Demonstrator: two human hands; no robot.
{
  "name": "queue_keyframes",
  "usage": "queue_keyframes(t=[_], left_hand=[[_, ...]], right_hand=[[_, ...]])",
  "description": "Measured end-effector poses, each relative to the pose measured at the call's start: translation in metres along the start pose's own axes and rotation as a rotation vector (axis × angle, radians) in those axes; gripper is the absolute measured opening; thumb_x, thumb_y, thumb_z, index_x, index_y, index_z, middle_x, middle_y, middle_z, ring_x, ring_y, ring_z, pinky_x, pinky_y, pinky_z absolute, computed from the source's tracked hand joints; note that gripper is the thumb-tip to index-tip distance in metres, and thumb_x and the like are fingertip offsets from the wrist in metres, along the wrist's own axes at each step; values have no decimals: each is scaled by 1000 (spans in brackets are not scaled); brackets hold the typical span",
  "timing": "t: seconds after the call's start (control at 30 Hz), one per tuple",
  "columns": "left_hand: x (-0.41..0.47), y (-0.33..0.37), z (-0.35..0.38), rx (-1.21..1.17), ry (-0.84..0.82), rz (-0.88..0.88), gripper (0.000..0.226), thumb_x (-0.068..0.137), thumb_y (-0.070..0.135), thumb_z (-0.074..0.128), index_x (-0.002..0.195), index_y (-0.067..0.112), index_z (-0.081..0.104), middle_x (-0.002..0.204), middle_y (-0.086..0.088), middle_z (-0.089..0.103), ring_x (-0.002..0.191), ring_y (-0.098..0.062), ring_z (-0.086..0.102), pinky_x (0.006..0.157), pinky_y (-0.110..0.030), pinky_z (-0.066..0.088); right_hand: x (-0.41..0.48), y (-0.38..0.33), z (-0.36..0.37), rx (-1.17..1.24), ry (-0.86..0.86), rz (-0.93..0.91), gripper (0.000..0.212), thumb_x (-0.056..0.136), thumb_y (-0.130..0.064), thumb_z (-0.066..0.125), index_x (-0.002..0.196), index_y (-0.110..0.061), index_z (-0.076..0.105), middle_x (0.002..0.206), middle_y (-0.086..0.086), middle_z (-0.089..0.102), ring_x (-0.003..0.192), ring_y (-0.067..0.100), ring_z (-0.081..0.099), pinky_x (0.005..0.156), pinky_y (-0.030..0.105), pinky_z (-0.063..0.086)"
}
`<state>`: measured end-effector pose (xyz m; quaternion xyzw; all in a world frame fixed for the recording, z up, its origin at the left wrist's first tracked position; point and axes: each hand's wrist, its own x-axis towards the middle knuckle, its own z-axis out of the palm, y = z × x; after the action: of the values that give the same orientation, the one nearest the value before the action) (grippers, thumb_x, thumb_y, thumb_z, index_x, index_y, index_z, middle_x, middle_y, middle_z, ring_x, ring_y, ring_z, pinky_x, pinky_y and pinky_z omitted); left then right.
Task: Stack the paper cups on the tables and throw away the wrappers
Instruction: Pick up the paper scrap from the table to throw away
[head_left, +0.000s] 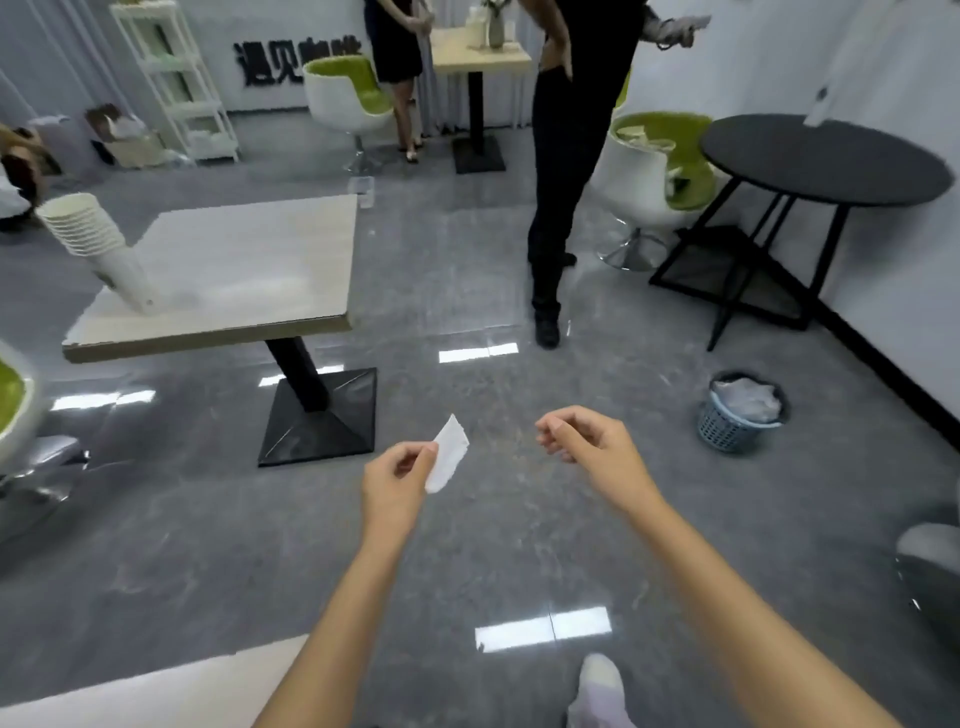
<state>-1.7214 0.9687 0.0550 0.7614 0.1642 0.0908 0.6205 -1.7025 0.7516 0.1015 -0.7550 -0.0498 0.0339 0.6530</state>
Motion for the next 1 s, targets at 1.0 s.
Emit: queue_keyframes(t=[1.0], left_hand=[[150,82,336,-41,-358,24,16,92,15,64,82,7,74,77,2,70,65,3,57,61,-10,43]], right_hand=[[147,56,-268,-6,369,161,19,94,-4,50,90,-6,68,78,3,67,67,3,61,64,10,45]])
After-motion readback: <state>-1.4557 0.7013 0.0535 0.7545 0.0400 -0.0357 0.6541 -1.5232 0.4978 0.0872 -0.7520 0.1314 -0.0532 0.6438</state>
